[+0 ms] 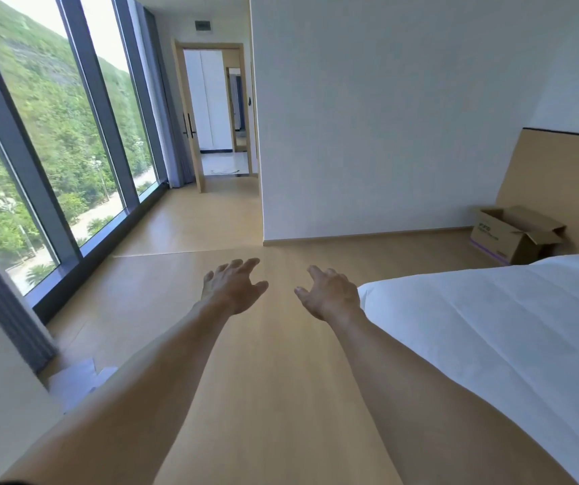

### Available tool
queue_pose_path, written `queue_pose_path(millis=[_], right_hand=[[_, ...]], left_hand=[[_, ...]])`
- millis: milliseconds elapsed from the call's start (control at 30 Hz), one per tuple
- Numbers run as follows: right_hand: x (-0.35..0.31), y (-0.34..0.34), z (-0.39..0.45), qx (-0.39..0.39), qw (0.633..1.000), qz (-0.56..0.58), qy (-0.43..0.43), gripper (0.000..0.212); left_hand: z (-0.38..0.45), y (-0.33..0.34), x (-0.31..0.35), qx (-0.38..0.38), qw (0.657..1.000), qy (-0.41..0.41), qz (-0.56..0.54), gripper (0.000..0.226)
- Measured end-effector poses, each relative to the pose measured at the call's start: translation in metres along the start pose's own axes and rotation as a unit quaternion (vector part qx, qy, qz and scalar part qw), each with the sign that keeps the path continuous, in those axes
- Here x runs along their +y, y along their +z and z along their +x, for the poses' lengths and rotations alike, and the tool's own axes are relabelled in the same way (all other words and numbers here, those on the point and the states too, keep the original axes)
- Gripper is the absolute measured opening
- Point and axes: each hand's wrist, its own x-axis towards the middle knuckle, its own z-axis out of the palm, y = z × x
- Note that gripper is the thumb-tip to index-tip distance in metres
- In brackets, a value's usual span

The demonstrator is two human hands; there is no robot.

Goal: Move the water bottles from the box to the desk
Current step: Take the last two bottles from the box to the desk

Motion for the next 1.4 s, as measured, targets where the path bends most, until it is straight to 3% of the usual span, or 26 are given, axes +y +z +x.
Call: queue_pose_path(millis=[367, 800, 1100, 1400], right_hand=[[0.042, 0.014, 0.195, 0.014, 0.997, -0.019, 0.077, 0.056], [0.03, 0.005, 0.457, 0.034, 0.988, -0.017, 0.151, 0.057], [0.06, 0.035, 0.618, 0.023, 0.985, -0.004, 0.172, 0.057], [0.118, 0.026, 0.828, 0.016, 0.988, 0.01, 0.155, 0.051]], left_hand=[[0.233, 0.055, 0.024, -0.016, 0.997, 0.067, -0.033, 0.064], [0.516, 0.061, 0.036, -0.042, 0.986, 0.161, -0.022, 0.064], [0.676, 0.09, 0.041, -0.053, 0.986, 0.157, -0.005, 0.062], [0.883, 0.108, 0.097, -0.044, 0.986, 0.158, 0.024, 0.062]])
